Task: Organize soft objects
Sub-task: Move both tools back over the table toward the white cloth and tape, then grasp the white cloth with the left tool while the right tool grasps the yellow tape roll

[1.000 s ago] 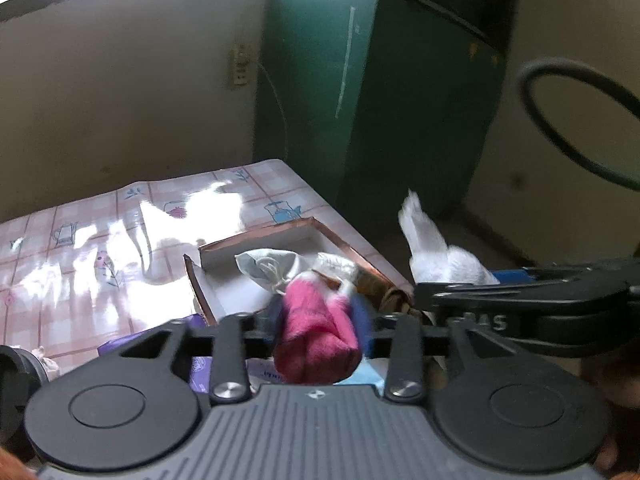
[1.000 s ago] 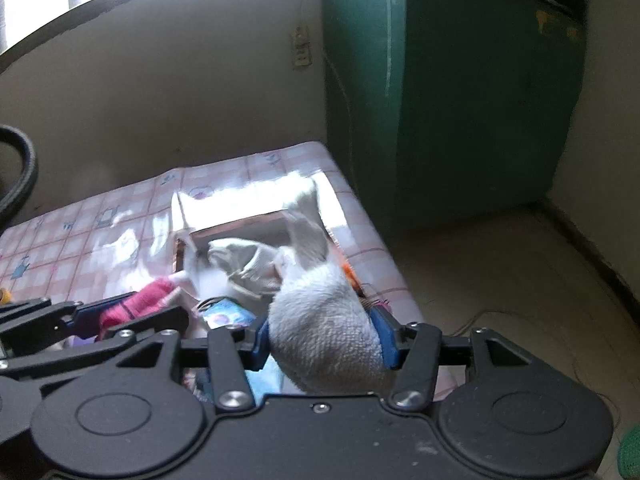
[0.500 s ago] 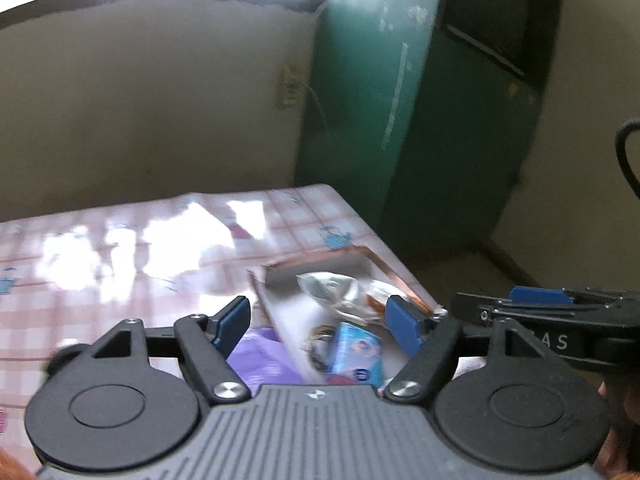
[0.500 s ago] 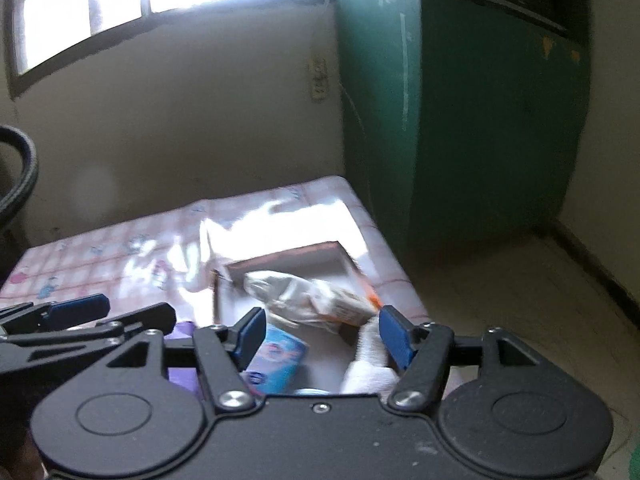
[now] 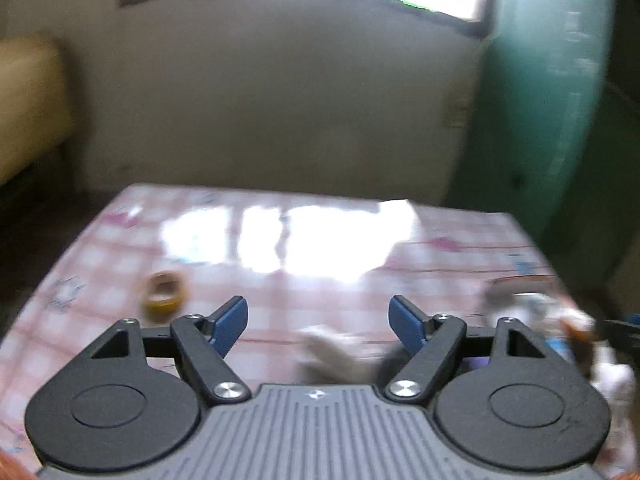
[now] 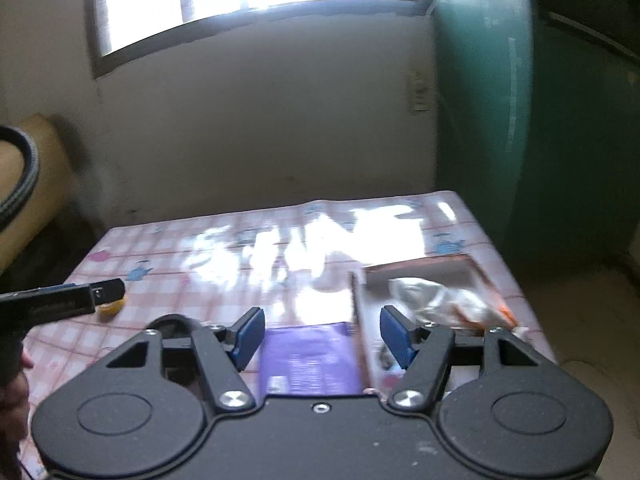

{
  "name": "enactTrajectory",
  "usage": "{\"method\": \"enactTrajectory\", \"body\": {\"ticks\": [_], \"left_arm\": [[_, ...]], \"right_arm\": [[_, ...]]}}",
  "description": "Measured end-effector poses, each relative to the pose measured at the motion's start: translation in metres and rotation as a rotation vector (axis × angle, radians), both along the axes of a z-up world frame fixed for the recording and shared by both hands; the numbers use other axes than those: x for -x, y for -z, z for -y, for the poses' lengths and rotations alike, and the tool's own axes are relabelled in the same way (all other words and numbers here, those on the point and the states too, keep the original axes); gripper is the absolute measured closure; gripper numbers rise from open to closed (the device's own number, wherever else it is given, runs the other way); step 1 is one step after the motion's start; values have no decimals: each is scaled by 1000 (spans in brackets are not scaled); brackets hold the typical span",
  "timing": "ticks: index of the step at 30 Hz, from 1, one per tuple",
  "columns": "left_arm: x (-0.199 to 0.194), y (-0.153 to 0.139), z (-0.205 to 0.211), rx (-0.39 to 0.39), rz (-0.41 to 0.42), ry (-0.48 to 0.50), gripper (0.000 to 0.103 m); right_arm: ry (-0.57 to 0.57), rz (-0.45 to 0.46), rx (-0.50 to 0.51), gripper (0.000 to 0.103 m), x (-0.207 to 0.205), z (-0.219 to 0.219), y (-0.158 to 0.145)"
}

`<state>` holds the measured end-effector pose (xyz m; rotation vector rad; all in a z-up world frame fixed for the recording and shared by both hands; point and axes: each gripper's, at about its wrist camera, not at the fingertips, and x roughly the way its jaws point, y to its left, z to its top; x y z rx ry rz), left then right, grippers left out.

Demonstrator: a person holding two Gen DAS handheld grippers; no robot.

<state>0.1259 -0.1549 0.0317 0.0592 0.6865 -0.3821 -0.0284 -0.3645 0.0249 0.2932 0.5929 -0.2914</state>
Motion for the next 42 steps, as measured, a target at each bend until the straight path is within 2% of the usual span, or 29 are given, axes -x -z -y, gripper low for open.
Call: {"method": "enactTrajectory", "body": {"ticks": [3, 5, 9, 14, 16, 18, 21, 22, 24, 27, 28, 29, 34, 38, 42], "left_arm": [[-31, 15, -22, -44, -38, -48, 23], [-52, 28, -27, -66, -81, -39, 23], [-81, 58, -17, -79, -172, 41, 23], [-94, 85, 18, -85, -186, 198, 23], [-99, 93, 30, -90, -206, 211, 22], [-107, 101, 32, -45, -248, 222, 21], [-112, 112, 41, -34, -278, 230, 22], [-114, 117, 41, -23, -294, 233, 24], [-115, 124, 35, 38, -341, 237, 35], [-111, 129, 29, 99, -359, 261, 65], [-109, 128, 27, 115, -363, 278, 82], [-107, 128, 26, 120, -359, 278, 89], [-100, 119, 2, 150, -310, 174, 94], [-89, 98, -38, 121, -235, 92, 94], [-70, 80, -93, 68, -178, 5, 94]], "right_arm": [[-28, 2, -5, 26, -10, -12, 0], [-42, 0, 1, 26, -17, -19, 1], [-58, -11, 3, 26, -26, -28, 4], [-54, -31, 6, 26, -36, -29, 7], [-50, -32, 9, 26, -38, -28, 8], [-44, -34, 7, 26, -39, -27, 10], [-39, -39, 3, 26, -43, -26, 13], [-38, -40, 1, 26, -44, -26, 14], [-42, -39, 0, 26, -44, -27, 14], [-41, -36, -3, 26, -45, -27, 16], [-40, -35, -11, 26, -46, -27, 16], [-40, -33, -15, 26, -46, -27, 16], [-46, -22, -3, 25, -44, -32, 12], [-66, -10, -6, 26, -45, -39, 9], [-134, -15, -13, 26, -55, -61, 12]]}}
